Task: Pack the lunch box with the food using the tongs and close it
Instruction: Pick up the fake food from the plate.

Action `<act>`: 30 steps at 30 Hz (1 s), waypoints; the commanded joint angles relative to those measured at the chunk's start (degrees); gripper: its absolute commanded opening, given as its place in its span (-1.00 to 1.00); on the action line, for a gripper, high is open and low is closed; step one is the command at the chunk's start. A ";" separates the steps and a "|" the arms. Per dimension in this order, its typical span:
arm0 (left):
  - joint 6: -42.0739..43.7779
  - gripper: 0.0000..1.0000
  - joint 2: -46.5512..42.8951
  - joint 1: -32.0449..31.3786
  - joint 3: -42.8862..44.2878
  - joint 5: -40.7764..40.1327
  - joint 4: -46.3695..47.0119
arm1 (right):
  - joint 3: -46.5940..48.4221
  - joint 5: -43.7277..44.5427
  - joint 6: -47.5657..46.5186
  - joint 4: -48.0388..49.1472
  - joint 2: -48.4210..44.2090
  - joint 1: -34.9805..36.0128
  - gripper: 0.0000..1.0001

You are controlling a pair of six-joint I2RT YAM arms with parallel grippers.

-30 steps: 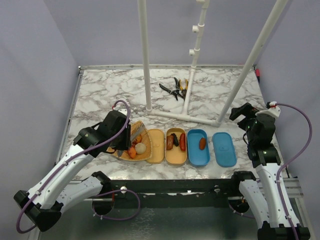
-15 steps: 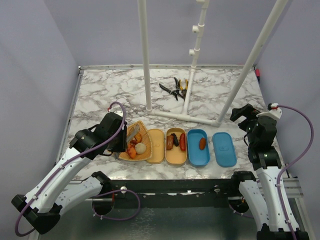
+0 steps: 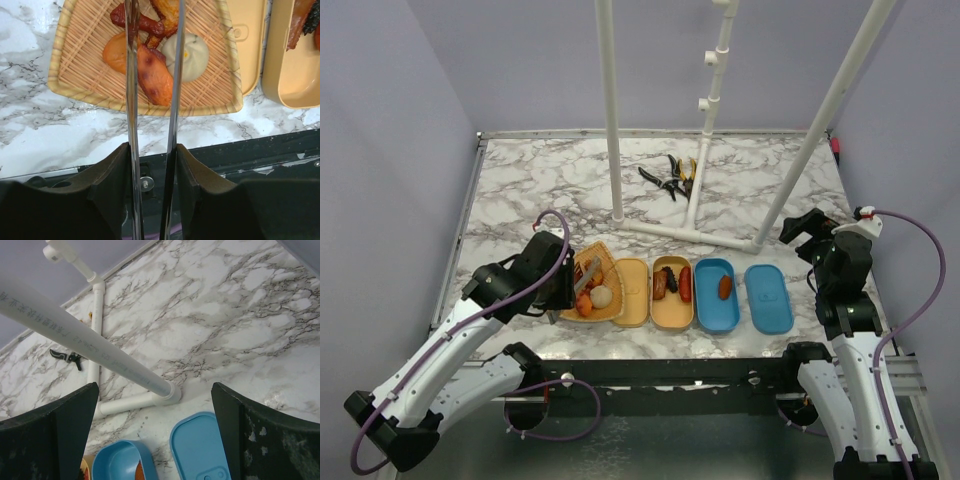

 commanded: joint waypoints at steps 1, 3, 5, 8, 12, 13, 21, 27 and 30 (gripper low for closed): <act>-1.00 -0.15 -0.66 0.26 -1.86 -0.55 2.18 | -0.82 -0.91 -0.83 -0.90 -0.02 -0.14 1.00; -1.06 -0.15 -0.58 0.28 -2.46 0.11 3.14 | -0.93 -1.07 -0.71 -0.81 0.09 -0.14 1.00; -1.17 -0.15 -0.63 0.26 -3.09 0.86 4.44 | -0.93 -1.23 -0.49 -0.81 0.31 -0.14 1.00; -0.81 -0.15 -0.47 0.32 -3.86 1.31 5.88 | -1.01 -1.55 -0.23 -0.65 0.50 -0.19 1.00; -0.09 -0.17 0.37 0.27 -4.61 2.45 7.81 | -1.02 -1.45 -0.24 -0.45 0.84 -0.14 1.00; 0.07 -0.19 0.45 0.21 -4.62 2.53 8.30 | -1.02 -1.50 -0.25 -0.46 0.93 -0.14 1.00; 1.11 -0.29 1.74 0.30 -4.62 2.25 8.90 | -1.85 -1.73 0.18 0.24 1.23 -0.14 1.00; 1.19 -0.39 1.62 0.28 -3.95 2.38 8.18 | -2.14 -1.76 0.40 0.57 1.93 -0.14 1.00; 1.24 -0.45 1.75 0.33 -3.17 2.17 7.89 | -2.34 -1.80 0.63 0.79 1.92 -0.14 1.00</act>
